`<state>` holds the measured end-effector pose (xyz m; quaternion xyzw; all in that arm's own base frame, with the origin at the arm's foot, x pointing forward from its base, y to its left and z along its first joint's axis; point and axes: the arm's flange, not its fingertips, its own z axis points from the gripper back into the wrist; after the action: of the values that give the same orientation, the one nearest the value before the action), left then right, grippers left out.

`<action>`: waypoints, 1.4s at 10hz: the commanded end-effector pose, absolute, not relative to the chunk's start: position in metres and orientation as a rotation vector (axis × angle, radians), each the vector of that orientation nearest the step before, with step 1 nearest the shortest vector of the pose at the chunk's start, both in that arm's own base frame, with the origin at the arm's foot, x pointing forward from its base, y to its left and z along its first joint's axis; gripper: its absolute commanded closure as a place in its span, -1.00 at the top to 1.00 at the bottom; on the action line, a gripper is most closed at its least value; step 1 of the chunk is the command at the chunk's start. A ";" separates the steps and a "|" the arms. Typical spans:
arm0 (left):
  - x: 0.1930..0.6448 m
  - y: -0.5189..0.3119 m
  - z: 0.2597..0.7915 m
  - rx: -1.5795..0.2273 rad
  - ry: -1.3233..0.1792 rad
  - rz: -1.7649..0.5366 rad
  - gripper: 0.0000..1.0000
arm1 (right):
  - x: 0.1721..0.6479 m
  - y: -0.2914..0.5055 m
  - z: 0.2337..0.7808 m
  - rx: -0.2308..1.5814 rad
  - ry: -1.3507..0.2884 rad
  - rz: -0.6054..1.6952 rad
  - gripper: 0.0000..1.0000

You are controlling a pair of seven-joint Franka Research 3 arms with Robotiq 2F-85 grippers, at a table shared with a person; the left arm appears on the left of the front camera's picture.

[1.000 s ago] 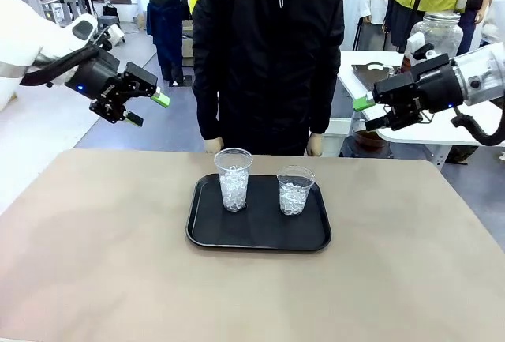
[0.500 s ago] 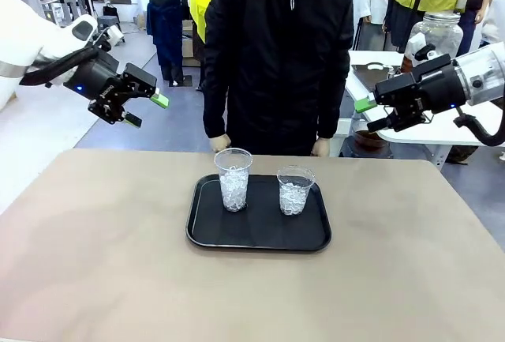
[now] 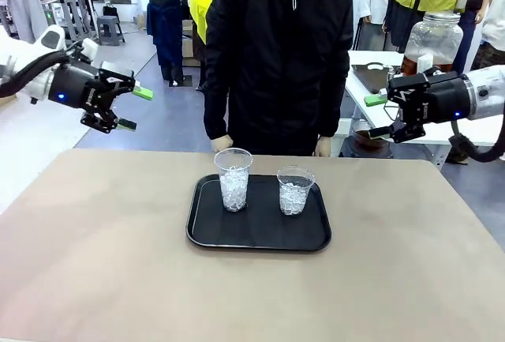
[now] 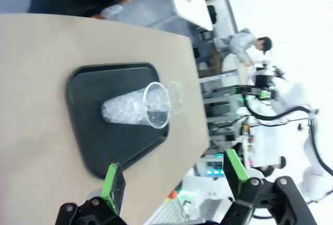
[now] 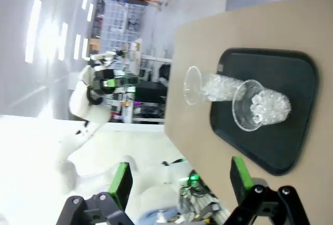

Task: Pour the drink into the iced cup.
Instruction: Pick up the iced cup indicated by the human and present it to them.

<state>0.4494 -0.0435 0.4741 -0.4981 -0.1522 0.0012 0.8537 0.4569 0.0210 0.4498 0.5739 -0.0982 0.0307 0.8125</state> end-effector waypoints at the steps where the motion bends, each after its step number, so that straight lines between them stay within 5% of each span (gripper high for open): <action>1: 0.464 -0.037 0.458 -1.173 -0.268 -0.002 1.00 | 0.477 0.012 0.445 1.367 -0.120 -0.039 1.00; 10: 0.530 -0.038 0.410 -1.404 0.021 -0.149 1.00 | 0.518 -0.005 0.396 1.498 0.018 -0.030 1.00; 14: 0.525 -0.043 0.408 -1.383 -0.011 -0.147 1.00 | 0.513 -0.004 0.392 1.465 0.023 -0.032 1.00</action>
<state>0.5282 -0.0425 0.4051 -0.6388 0.0001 -0.0657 0.7665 0.5135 -0.0028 0.3911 0.6690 0.0128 -0.0128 0.7430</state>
